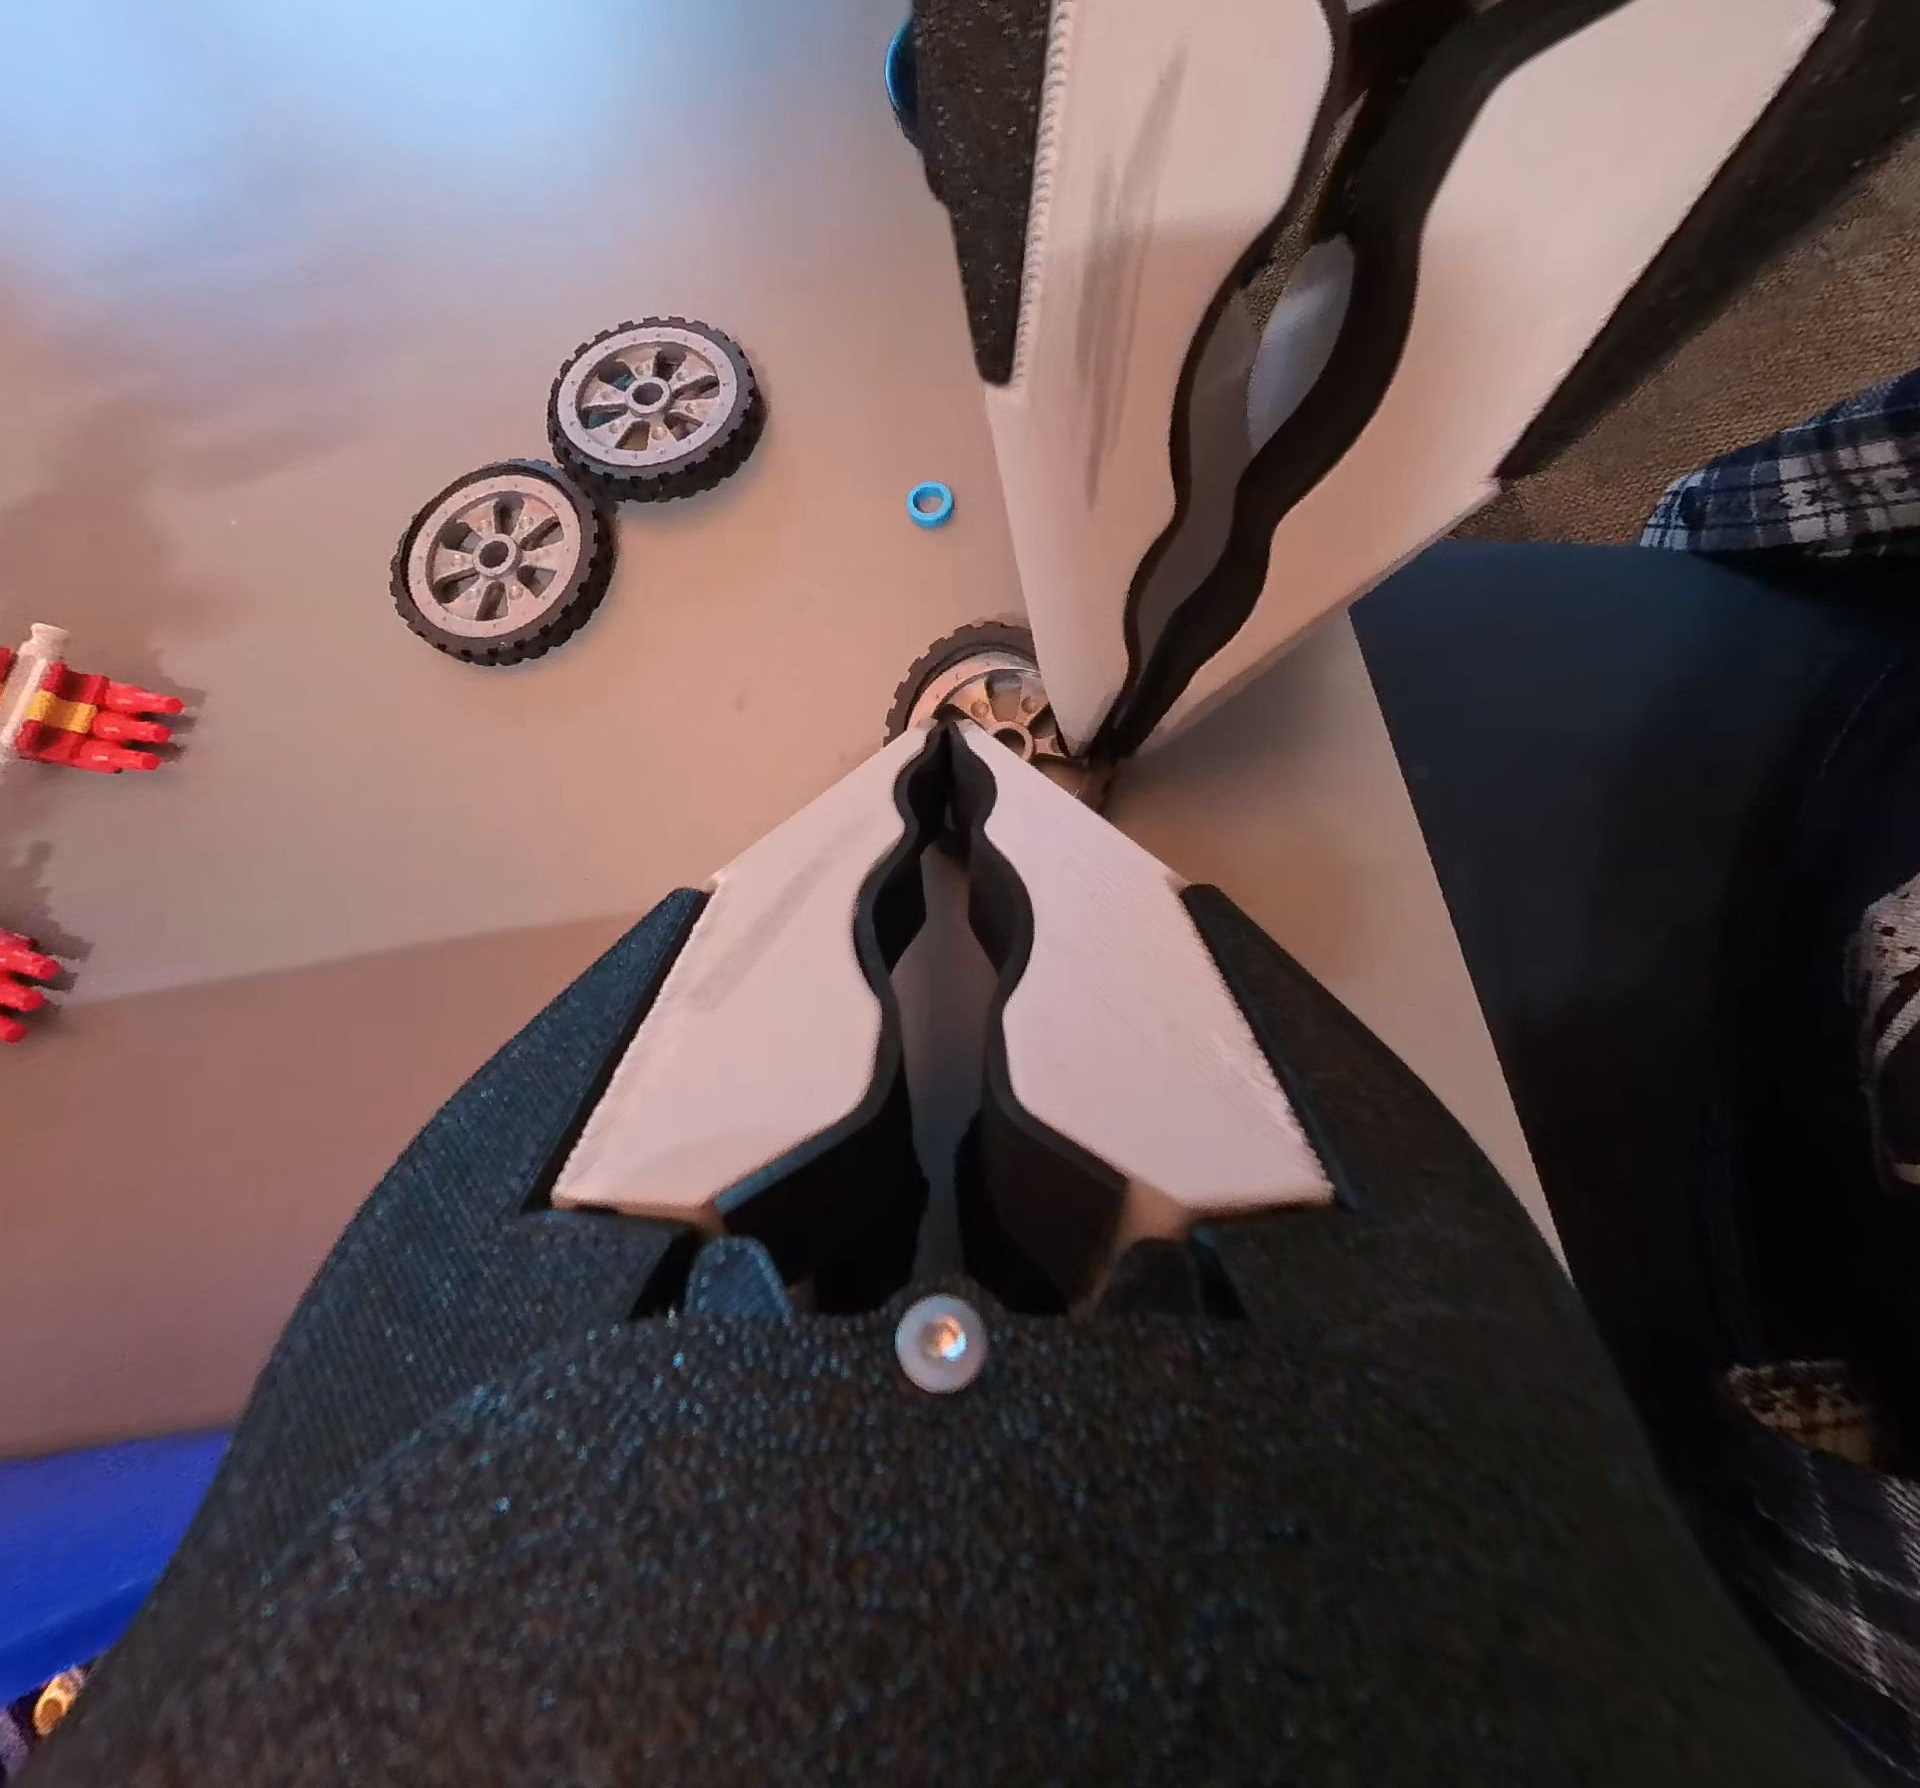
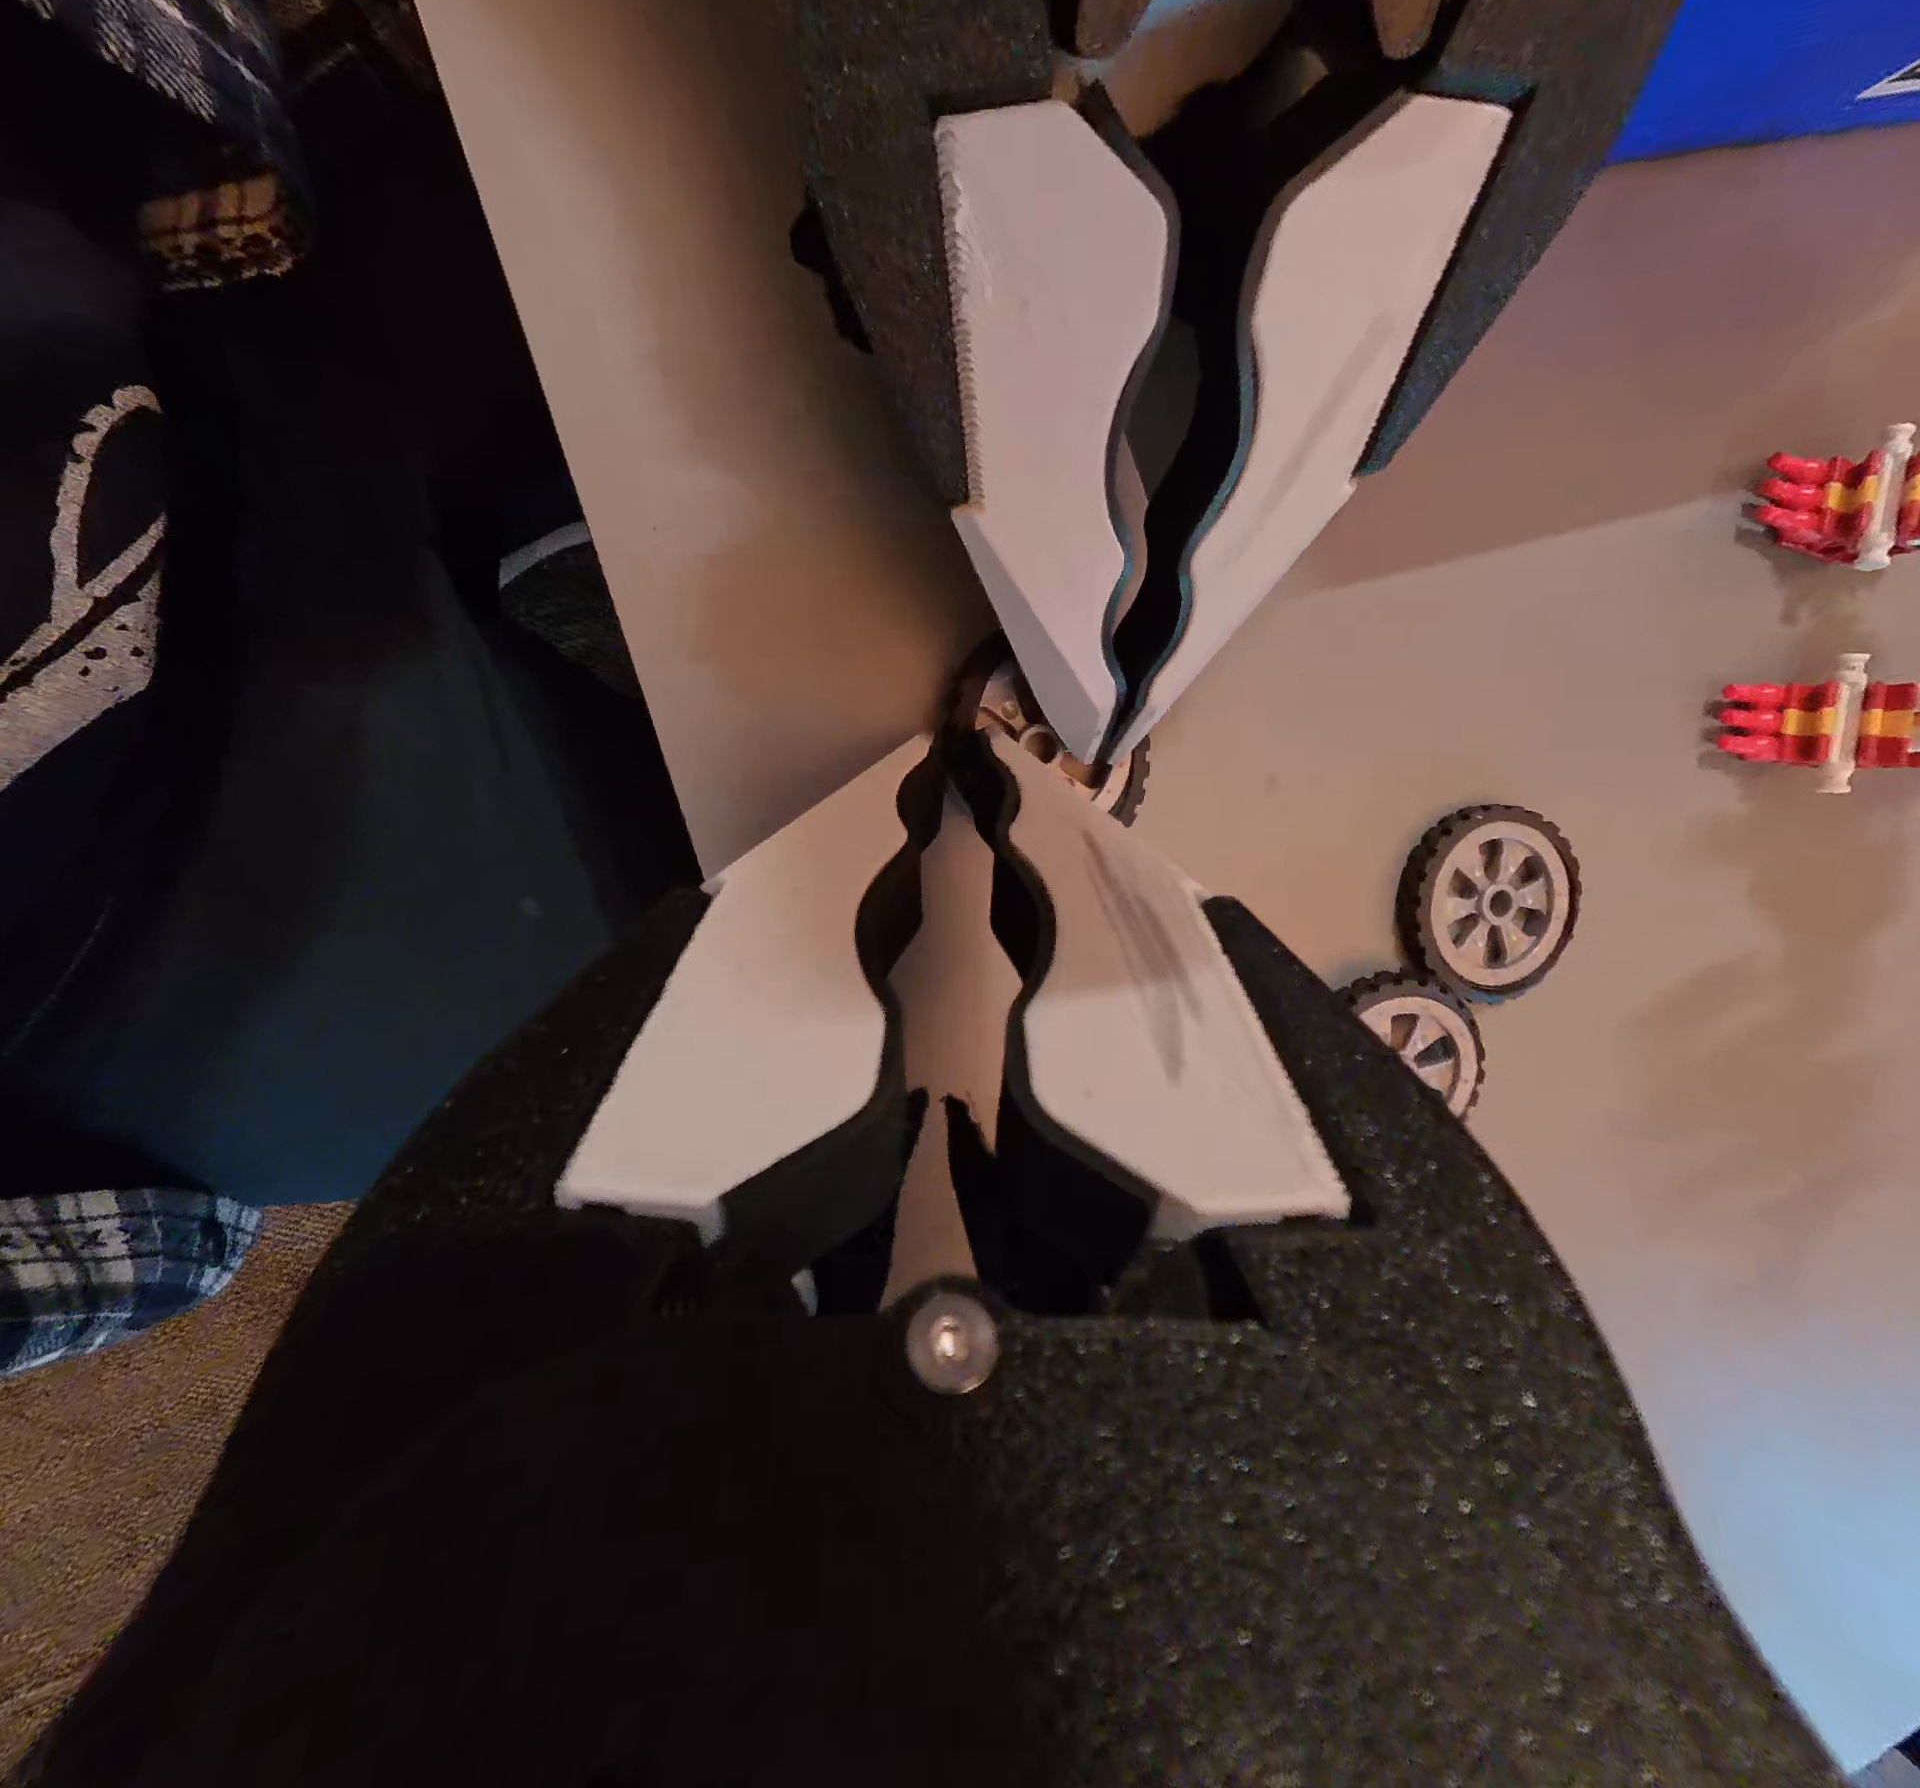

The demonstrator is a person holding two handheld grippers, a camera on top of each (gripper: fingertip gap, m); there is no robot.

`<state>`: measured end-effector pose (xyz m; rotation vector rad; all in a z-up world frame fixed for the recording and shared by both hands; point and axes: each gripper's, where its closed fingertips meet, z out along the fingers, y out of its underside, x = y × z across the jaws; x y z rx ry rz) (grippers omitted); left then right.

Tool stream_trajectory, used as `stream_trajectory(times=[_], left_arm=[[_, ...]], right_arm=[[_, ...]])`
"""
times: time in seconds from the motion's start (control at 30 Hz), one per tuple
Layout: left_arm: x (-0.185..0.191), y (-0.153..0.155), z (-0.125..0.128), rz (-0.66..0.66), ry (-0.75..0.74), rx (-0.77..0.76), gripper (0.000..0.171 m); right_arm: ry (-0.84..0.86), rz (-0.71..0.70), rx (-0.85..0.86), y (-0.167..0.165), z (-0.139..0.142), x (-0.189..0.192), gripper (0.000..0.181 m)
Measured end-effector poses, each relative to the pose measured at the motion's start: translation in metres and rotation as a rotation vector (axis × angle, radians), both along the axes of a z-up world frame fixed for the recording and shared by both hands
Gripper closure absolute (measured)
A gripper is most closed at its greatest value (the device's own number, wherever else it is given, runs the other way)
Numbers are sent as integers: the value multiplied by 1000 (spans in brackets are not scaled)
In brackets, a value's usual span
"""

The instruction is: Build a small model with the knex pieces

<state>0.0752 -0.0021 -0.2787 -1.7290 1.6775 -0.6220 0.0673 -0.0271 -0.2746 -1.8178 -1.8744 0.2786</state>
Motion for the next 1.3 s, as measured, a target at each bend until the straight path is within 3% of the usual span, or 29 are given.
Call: stream_trajectory(times=[0.4,0.87,1.0,1.07,1.3], left_arm=[[2,-3,0,-12,0,-2,171],[3,-5,0,-18,-1,-20,171],[2,-5,0,-14,-2,-19,171],[2,-5,1,8,-6,-76,171],[-6,-9,3,-4,6,-43,171]], right_arm=[[-80,-2,175,-10,-4,-1,162],[-204,-13,415,-6,-3,-4,169],[-164,-39,348,-1,-1,-4,176],[-134,-49,315,0,-1,-4,176],[-77,-51,267,0,0,-5,175]])
